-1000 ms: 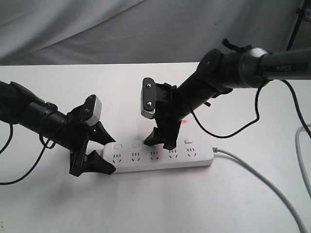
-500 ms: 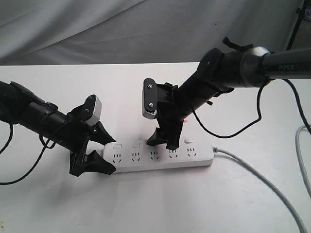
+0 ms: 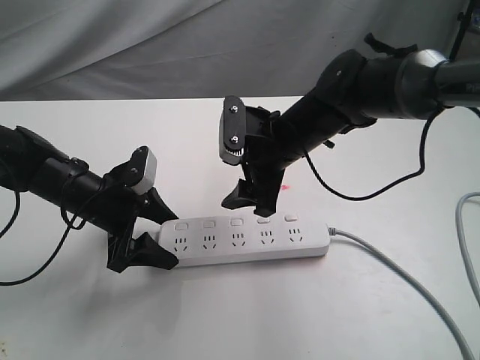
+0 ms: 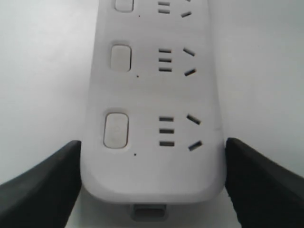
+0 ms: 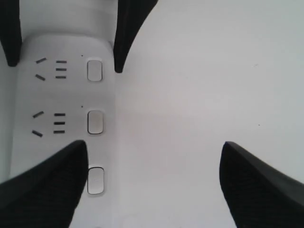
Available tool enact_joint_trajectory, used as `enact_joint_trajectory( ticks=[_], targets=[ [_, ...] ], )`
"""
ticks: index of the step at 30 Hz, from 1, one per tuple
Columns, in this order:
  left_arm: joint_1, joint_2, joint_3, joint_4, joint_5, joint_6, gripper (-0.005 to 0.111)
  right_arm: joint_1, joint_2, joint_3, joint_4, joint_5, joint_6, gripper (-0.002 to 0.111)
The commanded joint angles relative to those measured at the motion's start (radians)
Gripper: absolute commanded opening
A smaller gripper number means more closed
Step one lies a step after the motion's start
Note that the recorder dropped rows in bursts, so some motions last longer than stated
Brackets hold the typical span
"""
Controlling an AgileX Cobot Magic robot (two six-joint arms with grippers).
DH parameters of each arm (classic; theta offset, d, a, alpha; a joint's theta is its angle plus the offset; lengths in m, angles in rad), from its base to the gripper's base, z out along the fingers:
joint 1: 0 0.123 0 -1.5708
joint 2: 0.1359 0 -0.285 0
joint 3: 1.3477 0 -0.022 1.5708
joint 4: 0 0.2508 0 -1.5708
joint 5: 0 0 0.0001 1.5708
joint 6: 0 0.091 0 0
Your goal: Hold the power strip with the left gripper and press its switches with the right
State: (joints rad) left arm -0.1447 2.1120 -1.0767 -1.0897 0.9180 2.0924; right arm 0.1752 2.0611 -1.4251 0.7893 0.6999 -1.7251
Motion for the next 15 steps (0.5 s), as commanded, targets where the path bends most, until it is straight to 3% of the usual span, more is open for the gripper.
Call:
enact_joint_trajectory(
  ticks=[1, 15],
  targets=[
    [-0.006, -0.002, 0.003, -0.001, -0.006, 0.002, 0.000, -0.005, -0.009, 0.019, 0.005, 0.000, 0.005, 0.071],
    [-0.006, -0.002, 0.003, -0.001, -0.006, 0.002, 0.000, -0.120, -0.009, 0.033, -0.040, 0.059, -0.028, 0.071]
  ],
)
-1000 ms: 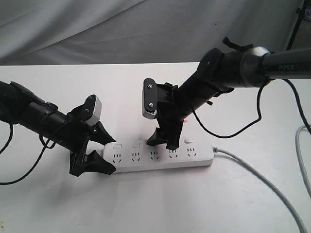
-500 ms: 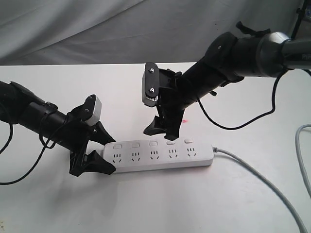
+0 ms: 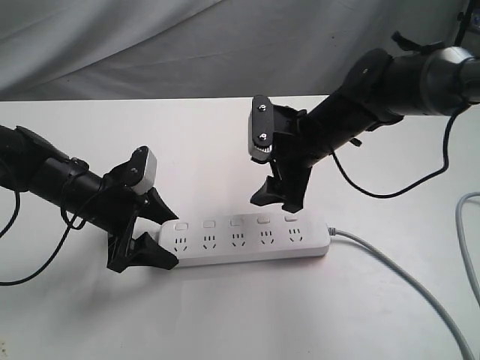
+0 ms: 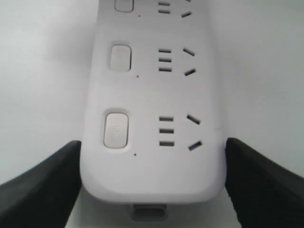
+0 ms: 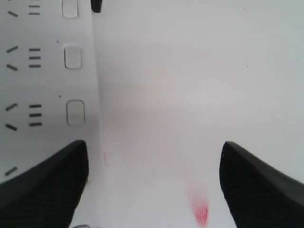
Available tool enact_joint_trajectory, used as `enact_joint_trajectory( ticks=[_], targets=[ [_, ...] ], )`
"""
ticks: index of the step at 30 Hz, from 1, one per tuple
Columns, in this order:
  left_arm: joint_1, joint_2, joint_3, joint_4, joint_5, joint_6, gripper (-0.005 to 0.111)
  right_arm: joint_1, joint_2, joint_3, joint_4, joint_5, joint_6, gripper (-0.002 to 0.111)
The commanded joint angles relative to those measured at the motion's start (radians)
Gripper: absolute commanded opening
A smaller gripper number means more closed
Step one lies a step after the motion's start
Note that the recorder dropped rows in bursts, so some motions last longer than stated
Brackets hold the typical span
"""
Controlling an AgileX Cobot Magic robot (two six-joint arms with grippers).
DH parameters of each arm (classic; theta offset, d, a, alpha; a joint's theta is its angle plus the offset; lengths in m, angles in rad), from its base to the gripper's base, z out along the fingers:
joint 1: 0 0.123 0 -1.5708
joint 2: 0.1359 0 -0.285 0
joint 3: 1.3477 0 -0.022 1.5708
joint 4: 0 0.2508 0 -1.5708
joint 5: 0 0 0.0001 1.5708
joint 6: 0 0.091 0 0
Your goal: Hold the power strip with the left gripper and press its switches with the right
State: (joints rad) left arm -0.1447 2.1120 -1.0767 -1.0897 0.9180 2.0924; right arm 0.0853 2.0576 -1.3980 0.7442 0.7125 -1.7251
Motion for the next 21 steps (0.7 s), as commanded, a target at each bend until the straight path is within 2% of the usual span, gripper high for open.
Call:
enact_joint_trajectory(
  ticks=[1, 9, 21],
  targets=[
    [-0.006, -0.002, 0.003, -0.001, -0.006, 0.002, 0.000, -0.036, -0.005, 0.006, 0.007, 0.052, -0.030, 0.071],
    [-0.006, -0.002, 0.003, -0.001, -0.006, 0.002, 0.000, -0.036, 0.022, 0.006, 0.074, 0.065, -0.086, 0.071],
    [-0.006, -0.002, 0.003, -0.001, -0.006, 0.002, 0.000, -0.036, 0.065, 0.006, 0.077, 0.044, -0.103, 0.071]
  ],
)
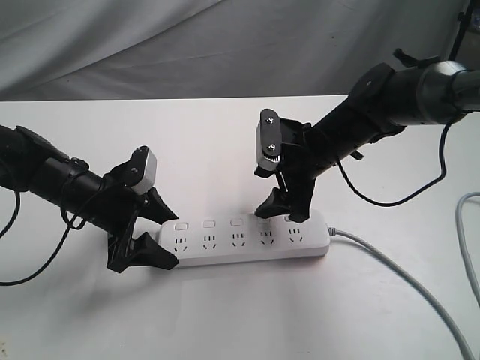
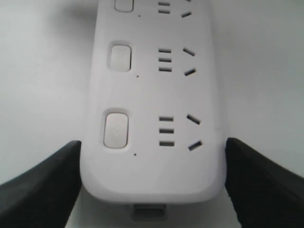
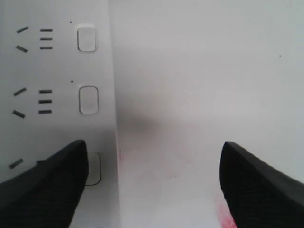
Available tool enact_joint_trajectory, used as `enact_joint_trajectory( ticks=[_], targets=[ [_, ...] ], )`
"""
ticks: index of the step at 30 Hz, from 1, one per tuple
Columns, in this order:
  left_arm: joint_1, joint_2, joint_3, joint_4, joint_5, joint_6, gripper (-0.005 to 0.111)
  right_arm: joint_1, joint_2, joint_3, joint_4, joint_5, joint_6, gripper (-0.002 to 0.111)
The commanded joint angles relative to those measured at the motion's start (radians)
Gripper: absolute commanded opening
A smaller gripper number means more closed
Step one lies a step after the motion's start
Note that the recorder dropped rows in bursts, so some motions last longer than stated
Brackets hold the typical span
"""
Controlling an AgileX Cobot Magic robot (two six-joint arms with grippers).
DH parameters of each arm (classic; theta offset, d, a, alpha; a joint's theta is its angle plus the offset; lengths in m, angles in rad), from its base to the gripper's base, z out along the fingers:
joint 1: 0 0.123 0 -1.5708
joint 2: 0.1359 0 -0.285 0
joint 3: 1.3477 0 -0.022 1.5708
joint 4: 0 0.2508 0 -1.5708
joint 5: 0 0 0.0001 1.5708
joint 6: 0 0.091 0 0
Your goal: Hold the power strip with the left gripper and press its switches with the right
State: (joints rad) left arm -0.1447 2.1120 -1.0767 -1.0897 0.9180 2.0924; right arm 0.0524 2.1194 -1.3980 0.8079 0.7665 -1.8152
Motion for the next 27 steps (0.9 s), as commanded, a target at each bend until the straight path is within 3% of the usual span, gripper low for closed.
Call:
enact_joint_trajectory(
  ticks=[1, 27],
  targets=[
    [-0.006, -0.002, 0.003, -0.001, -0.006, 0.002, 0.000, -0.003, 0.003, 0.006, 0.013, -0.014, -0.013, 0.071],
    [-0.006, -0.002, 0.003, -0.001, -0.006, 0.002, 0.000, 0.011, 0.062, 0.006, -0.119, -0.017, -0.005, 0.071]
  ],
)
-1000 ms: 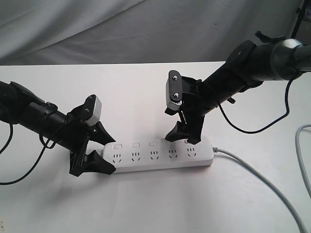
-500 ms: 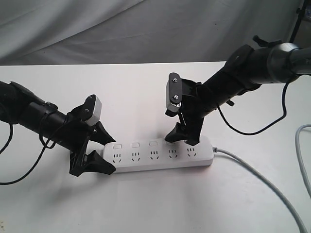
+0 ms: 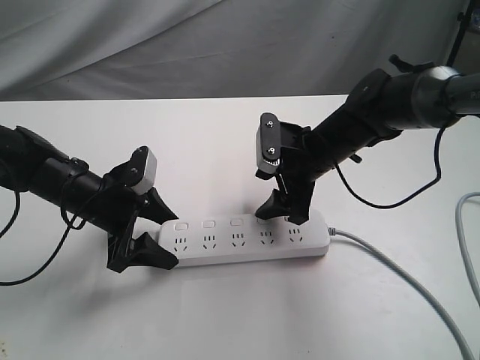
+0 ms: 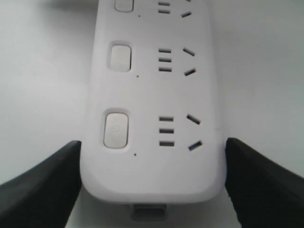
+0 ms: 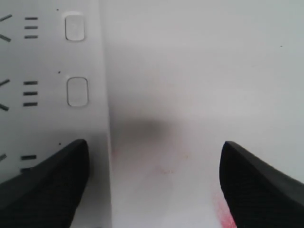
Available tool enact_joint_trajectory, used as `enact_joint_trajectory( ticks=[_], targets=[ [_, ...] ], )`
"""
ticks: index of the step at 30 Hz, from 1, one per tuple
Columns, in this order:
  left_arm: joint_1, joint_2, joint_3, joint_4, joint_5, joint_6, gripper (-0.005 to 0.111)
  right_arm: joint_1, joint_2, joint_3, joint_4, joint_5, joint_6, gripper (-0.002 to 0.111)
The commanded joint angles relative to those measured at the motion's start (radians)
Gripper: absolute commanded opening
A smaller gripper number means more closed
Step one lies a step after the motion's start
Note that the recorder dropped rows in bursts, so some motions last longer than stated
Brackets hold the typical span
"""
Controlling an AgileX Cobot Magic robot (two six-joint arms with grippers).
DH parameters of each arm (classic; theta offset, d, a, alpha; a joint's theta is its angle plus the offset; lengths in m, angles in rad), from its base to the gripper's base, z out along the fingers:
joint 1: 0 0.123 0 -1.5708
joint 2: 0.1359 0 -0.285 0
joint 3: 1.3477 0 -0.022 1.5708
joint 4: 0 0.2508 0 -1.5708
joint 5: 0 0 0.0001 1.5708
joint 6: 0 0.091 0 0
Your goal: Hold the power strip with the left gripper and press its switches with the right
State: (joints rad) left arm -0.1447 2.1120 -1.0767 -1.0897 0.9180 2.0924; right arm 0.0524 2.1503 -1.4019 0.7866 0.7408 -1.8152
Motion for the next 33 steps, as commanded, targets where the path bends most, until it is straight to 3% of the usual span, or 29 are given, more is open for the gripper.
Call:
enact_joint_trajectory(
  ticks=[1, 9, 20, 33],
  targets=[
    [-0.006, -0.002, 0.003, -0.001, -0.006, 0.002, 0.000, 0.019, 0.040, 0.009, -0.105, 0.003, -0.006, 0.071],
    [-0.006, -0.002, 0.003, -0.001, -0.006, 0.002, 0.000, 0.039, 0.057, 0.009, -0.155, -0.038, 0.040, 0.071],
    [-0.006, -0.002, 0.003, -0.001, -0.006, 0.002, 0.000, 0.039, -0.070, 0.009, 0.016, 0.022, 0.014, 0.071],
    [-0.006, -0.002, 0.003, -0.001, -0.006, 0.002, 0.000, 0.015, -0.069, 0.009, -0.126, -0.013, 0.121, 0.071]
  ],
)
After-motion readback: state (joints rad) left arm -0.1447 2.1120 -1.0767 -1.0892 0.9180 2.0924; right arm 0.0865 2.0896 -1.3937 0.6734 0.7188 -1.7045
